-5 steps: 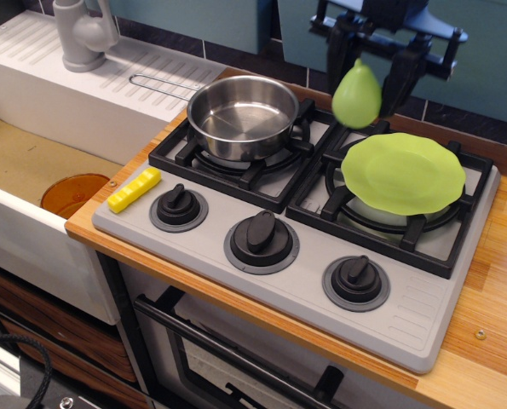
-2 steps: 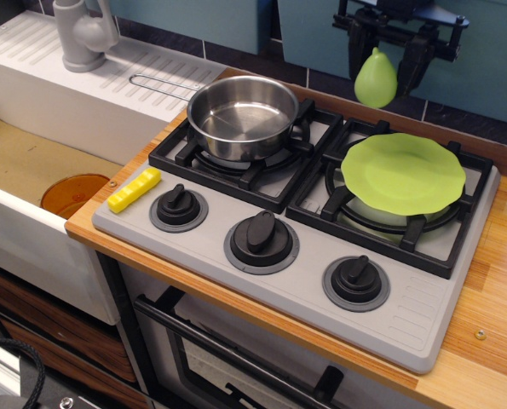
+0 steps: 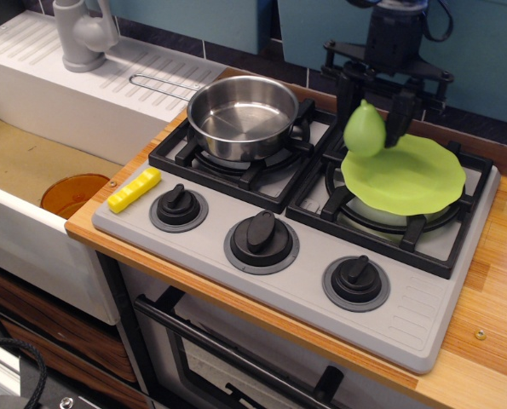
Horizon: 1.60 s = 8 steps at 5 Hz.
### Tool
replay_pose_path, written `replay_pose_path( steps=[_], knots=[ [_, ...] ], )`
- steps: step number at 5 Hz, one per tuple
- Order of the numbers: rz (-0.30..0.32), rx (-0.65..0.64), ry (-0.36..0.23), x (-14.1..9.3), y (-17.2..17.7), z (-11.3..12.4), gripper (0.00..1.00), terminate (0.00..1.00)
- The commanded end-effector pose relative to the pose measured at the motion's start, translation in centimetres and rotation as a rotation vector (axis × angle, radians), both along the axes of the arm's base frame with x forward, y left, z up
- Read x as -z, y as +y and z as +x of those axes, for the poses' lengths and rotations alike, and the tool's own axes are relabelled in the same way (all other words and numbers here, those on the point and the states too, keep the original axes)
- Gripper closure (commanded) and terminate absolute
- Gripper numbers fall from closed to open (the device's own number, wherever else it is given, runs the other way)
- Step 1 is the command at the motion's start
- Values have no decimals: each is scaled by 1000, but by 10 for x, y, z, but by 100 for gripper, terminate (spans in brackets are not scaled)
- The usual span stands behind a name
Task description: Put smallpear on plate and fry in pot or pan on stove
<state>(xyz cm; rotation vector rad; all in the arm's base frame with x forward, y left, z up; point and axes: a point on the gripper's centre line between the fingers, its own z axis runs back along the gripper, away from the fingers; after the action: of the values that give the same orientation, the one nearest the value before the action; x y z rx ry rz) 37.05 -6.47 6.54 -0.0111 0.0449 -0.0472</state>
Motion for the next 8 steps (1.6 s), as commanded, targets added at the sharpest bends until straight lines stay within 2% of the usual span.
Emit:
replay_pose_path(
  steps=[1,2,5,8],
  knots=[
    [2,1,-127,-21,-6,3,0,0],
    [13,-1,-115,-29,-6,1,0,0],
    [39,46,-8,-96,19,-11,0,0],
    [39,46,-8,-96,19,-11,0,0]
  ],
)
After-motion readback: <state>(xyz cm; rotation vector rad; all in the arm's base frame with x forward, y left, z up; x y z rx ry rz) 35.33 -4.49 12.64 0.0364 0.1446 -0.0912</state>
